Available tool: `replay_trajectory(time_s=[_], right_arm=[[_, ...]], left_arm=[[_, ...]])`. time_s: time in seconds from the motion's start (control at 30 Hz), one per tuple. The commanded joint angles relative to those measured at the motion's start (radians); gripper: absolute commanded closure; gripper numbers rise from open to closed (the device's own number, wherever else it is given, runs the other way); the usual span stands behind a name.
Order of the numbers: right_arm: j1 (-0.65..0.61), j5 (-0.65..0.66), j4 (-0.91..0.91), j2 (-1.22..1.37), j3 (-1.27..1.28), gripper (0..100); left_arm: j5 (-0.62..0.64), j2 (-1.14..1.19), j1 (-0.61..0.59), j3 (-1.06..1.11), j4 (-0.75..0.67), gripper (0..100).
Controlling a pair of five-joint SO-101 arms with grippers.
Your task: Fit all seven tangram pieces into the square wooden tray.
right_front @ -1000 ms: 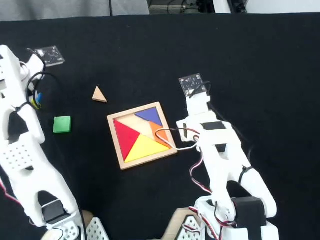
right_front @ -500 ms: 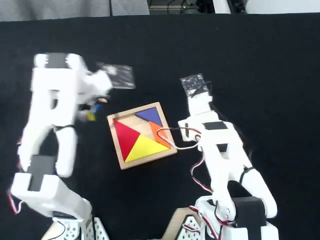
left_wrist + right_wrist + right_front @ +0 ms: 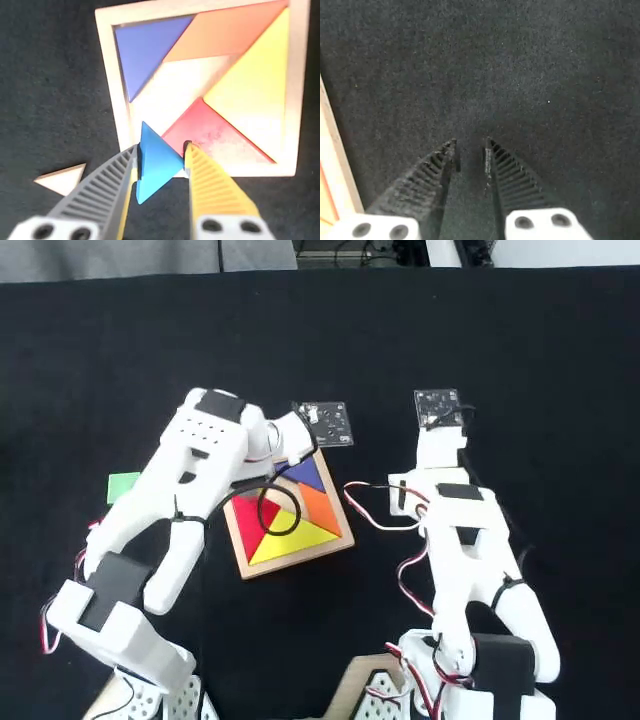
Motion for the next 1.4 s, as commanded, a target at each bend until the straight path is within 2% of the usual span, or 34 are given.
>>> replay_trajectory(time_s=[0.0, 0.37, 0.6, 1.03, 1.2, 1.3, 1.37], right_arm=[[-0.009, -0.005, -0.002, 0.004, -0.053, 91.3], [-0.018, -0.005, -0.020, 0.004, -0.047, 91.3], [-0.020, -0.002, -0.020, 0.004, -0.047, 91.3], [-0.020, 0.002, -0.020, 0.004, -0.047, 91.3], [-0.020, 0.003, -0.018, 0.004, -0.047, 91.3], [-0.020, 0.003, -0.018, 0.004, -0.047, 91.3], [-0.020, 0.003, -0.018, 0.004, -0.047, 91.3]], left_arm=[[0.051, -0.052, 0.005, 0.044, -0.110, 90], [0.069, 0.020, 0.005, 0.051, -0.161, 90], [0.094, 0.161, -0.019, -0.081, -0.117, 77], [0.097, 0.221, -0.033, -0.194, -0.089, 77], [0.092, 0.173, -0.044, -0.317, 0.075, 77], [0.094, 0.169, -0.041, -0.338, 0.077, 77], [0.100, 0.190, -0.028, -0.309, 0.025, 77]])
